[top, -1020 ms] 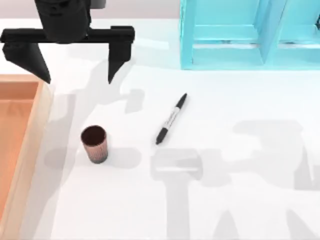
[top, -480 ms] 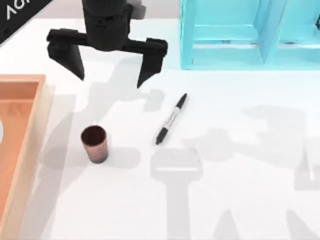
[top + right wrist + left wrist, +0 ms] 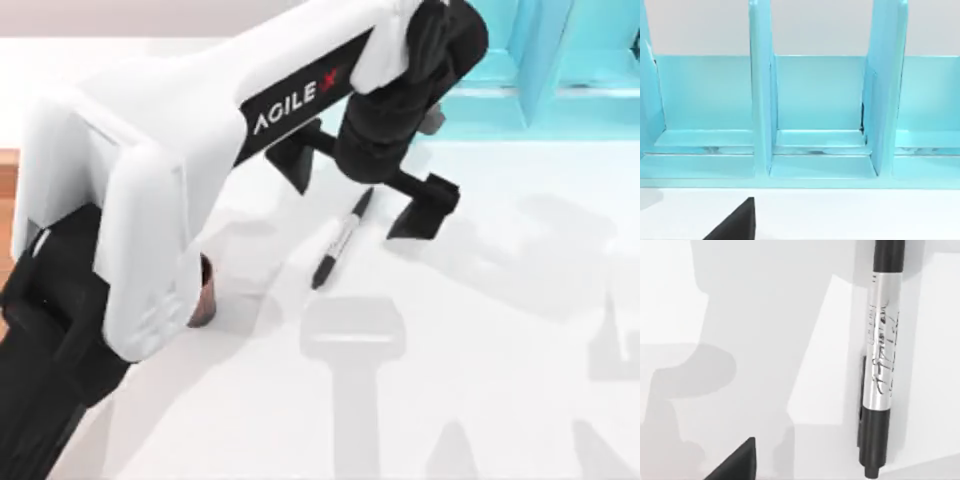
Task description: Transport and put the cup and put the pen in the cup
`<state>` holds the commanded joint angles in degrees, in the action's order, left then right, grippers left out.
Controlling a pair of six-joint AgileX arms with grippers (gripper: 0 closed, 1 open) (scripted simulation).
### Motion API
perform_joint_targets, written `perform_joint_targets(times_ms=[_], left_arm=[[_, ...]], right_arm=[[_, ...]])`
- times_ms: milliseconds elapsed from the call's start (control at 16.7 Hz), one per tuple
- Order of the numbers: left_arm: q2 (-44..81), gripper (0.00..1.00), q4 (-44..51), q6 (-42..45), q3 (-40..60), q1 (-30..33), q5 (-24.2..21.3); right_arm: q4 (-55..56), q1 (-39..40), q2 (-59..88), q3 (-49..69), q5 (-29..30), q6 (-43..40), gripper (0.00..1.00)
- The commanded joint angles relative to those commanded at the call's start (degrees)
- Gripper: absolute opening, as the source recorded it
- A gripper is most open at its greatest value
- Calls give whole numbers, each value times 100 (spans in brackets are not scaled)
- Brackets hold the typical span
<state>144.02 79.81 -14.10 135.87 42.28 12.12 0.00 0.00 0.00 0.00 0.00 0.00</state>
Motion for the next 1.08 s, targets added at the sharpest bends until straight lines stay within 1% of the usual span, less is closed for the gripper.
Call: perform_joint_targets(times_ms=[360,540,900,1080], left_arm=[[43,100,-95,22,-55,-1,6],[118,100,-539,91,-392,-48,12],[352,100,-1743,253,-1326,-202,4],[402,100,-1984,285,-1512,-234,1]], right_arm=[[0,0,0,0,0,0,100],[0,0,0,0,0,0,100],[0,0,0,0,0,0,100],[0,0,0,0,0,0,100]])
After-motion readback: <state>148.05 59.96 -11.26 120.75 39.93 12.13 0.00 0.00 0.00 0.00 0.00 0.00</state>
